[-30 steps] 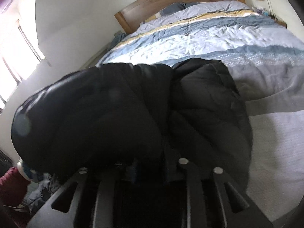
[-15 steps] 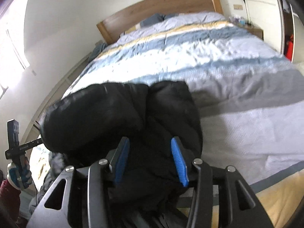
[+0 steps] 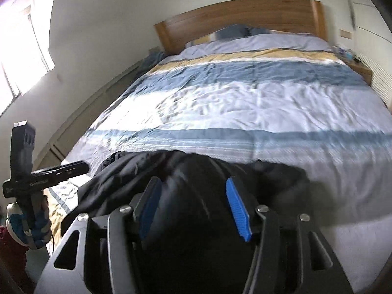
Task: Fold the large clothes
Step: 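Press and smooth the folded coat bundle with both open grippers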
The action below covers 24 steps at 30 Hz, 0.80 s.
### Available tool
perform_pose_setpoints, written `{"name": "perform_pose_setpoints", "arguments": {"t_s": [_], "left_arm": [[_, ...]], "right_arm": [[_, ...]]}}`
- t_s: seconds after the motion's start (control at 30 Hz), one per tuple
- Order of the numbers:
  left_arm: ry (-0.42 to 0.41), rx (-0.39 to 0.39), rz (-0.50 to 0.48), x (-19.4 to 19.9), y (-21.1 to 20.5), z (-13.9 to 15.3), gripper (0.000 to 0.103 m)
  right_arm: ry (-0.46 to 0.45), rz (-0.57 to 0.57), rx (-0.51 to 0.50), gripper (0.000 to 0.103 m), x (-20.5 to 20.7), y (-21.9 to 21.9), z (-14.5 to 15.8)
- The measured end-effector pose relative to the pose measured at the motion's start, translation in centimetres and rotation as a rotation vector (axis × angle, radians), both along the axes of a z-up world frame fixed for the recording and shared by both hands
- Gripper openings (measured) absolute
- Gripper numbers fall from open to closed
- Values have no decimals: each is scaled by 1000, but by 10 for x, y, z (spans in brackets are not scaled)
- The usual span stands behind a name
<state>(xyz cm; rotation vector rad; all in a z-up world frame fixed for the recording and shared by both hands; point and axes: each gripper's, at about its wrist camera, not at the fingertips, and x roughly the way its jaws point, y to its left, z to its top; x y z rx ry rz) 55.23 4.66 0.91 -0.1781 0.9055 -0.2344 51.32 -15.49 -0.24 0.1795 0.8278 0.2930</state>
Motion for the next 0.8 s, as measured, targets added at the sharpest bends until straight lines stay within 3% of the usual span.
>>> {"name": "perform_pose_setpoints", "arguments": {"t_s": [0.2,0.4,0.57,0.67,0.8], "left_arm": [[55,23,-61,25,-38,-35,56],[76,59,-66,17,-50,-86,58],[84,90,-61,13,-56,-114,59],[106,130,-61,12,-59,-114,59],[85,184,-68,-12,-58,-90,59]], "right_arm": [[39,75,-24,54,29,26,-35],[84,82,-60,54,19,28,-92],[85,70,-91,55,9,30,-113],[131,74,-160,55,8,39,-114],[146,84,-190,54,-15,43,-95]]}}
